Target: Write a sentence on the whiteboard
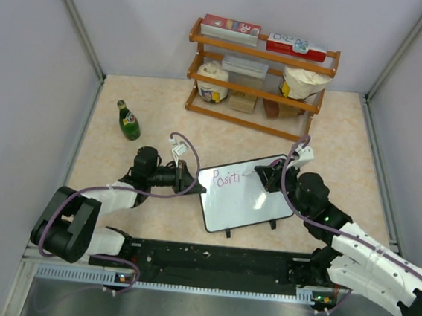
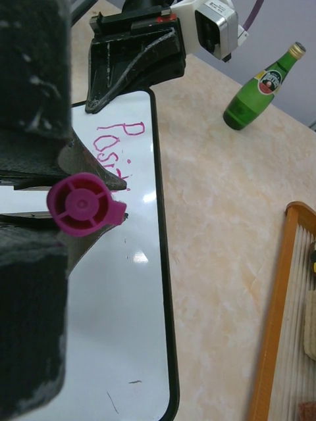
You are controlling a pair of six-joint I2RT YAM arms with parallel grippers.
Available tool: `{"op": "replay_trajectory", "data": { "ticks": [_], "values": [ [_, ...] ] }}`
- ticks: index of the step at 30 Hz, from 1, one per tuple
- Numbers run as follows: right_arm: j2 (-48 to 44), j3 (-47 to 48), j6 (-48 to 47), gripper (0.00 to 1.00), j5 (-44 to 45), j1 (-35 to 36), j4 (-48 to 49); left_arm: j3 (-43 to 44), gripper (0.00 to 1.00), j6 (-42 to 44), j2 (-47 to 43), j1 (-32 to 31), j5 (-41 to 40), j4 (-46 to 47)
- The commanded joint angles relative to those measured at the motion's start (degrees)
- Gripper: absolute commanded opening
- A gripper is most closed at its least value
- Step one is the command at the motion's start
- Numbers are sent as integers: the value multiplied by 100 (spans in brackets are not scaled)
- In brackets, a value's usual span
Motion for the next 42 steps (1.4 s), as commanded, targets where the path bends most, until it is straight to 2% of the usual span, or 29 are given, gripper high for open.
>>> {"op": "replay_trajectory", "data": {
  "ticks": [1, 7, 33, 42],
  "values": [
    [178, 123, -4, 0, -79, -53, 436, 4, 0, 530, 94, -27, -400, -128],
    [293, 176, 32, 0, -97, -53, 559, 4, 0, 530, 85, -27, -400, -137],
    [-85, -352, 14, 0, 9, -53, -47, 4, 0, 539, 67, -27, -391, -154],
    [-76, -203, -39, 0, 167, -53, -29, -5, 0, 539, 50, -27, -400, -145]
  ]
}}
